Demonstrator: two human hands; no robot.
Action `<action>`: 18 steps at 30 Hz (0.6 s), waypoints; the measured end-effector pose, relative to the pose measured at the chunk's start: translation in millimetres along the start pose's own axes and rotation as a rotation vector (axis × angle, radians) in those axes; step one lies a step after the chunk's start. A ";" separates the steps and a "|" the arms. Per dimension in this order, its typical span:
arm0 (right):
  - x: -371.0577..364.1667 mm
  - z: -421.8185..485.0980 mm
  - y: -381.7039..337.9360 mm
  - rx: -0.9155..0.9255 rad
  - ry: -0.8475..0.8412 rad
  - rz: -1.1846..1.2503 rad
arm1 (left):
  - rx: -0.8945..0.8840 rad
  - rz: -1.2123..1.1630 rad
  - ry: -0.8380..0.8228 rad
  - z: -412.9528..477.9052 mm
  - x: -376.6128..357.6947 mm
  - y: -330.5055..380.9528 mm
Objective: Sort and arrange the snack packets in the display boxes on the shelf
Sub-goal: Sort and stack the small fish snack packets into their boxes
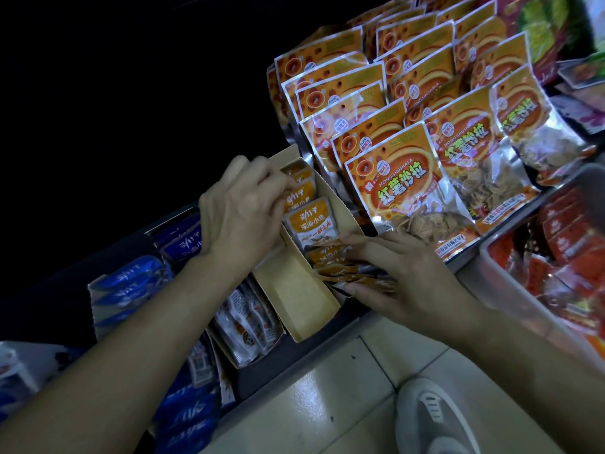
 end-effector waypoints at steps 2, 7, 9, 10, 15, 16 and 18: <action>-0.2 -0.4 0.2 -0.003 -0.009 0.009 | -0.075 0.009 -0.102 -3.5 -7.3 4.4; -2.1 -3.3 0.6 -0.012 -0.021 0.004 | 0.025 0.065 -0.312 -5.3 -17.7 13.0; -2.0 -3.9 -0.6 -0.011 -0.015 0.004 | 0.098 0.072 -0.394 -2.0 -21.1 15.5; -1.3 -4.1 -1.8 -0.006 -0.013 0.005 | 0.134 0.070 -0.421 -0.8 -23.2 16.3; -1.1 -10.4 -3.0 -0.001 -0.013 0.016 | 0.151 -0.010 -0.228 -1.0 -15.5 14.8; -1.3 -12.1 -2.1 -0.010 -0.015 0.012 | 0.147 -0.020 -0.153 -2.3 -12.1 12.5; -1.4 -14.2 -0.5 -0.017 -0.027 0.005 | 0.125 -0.038 -0.073 -5.7 -8.9 9.6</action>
Point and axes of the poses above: each hand's wrist, its own z-axis towards the middle knuckle, its own x-axis out of the back of the hand, y = z × x, the point moved 4 cm from there along z, towards the middle knuckle, and after that the axes turned 5 degrees about x, right-handed, at the moved point
